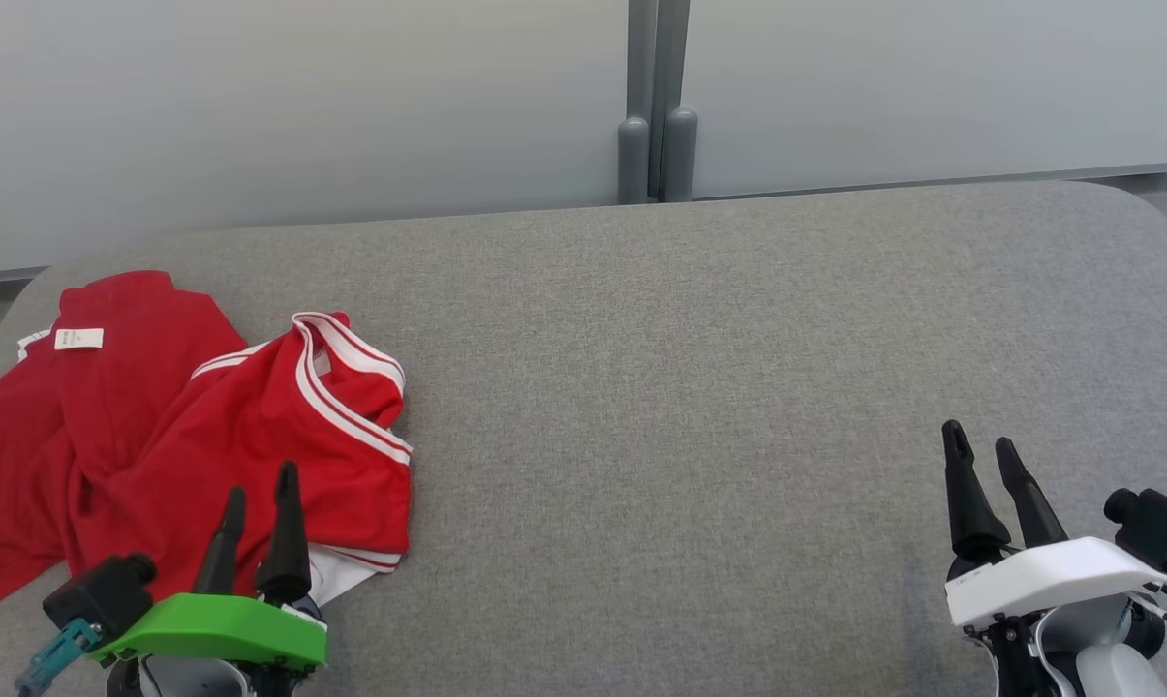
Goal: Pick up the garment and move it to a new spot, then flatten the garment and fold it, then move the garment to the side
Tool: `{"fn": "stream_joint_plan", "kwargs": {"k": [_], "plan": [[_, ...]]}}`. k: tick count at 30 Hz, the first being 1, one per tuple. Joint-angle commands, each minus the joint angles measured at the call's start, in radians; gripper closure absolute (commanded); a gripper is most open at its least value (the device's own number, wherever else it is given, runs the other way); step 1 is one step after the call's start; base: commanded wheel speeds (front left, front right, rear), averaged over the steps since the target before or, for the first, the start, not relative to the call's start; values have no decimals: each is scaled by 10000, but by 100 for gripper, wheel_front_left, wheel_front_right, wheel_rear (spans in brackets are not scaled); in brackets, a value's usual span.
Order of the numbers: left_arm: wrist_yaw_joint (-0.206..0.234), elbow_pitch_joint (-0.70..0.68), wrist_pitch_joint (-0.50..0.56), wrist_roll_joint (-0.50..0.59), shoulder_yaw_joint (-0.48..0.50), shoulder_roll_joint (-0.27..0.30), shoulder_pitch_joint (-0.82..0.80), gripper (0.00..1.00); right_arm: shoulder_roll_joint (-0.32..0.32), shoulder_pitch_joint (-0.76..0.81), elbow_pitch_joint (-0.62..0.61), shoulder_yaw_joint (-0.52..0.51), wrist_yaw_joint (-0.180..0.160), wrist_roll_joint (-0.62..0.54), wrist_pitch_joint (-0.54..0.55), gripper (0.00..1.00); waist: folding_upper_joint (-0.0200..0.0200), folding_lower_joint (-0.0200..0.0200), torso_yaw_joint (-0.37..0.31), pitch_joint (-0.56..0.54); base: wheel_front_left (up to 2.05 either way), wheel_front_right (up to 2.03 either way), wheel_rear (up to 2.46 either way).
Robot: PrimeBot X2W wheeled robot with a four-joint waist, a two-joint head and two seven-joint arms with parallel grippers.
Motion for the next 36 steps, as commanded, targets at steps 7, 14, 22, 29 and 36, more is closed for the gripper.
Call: {"fn": "stream_joint_plan", "kwargs": {"k": [7,14,22,29,36], "plan": [[-39,-65,-251,1037,-127,226,-59,0,-161,-20,61,-61,5,-985,-288,0,30,0,6,8,0,0,0],[-40,76,-449,1814,-223,318,12,0,-208,26,83,-188,6,-1741,-481,0,34,0,-1,9,0,0,0],[-42,134,-656,2624,-396,422,63,0,-215,151,121,-362,6,-2402,-701,0,38,0,8,22,0,0,0],[-45,172,-823,3290,-462,522,143,0,-185,268,184,-508,7,-2931,-873,0,41,0,-16,15,0,0,0],[-43,236,-996,3912,-578,566,247,0,-184,328,286,-583,7,-3508,-1037,0,45,0,-34,-8,0,0,0]]}}
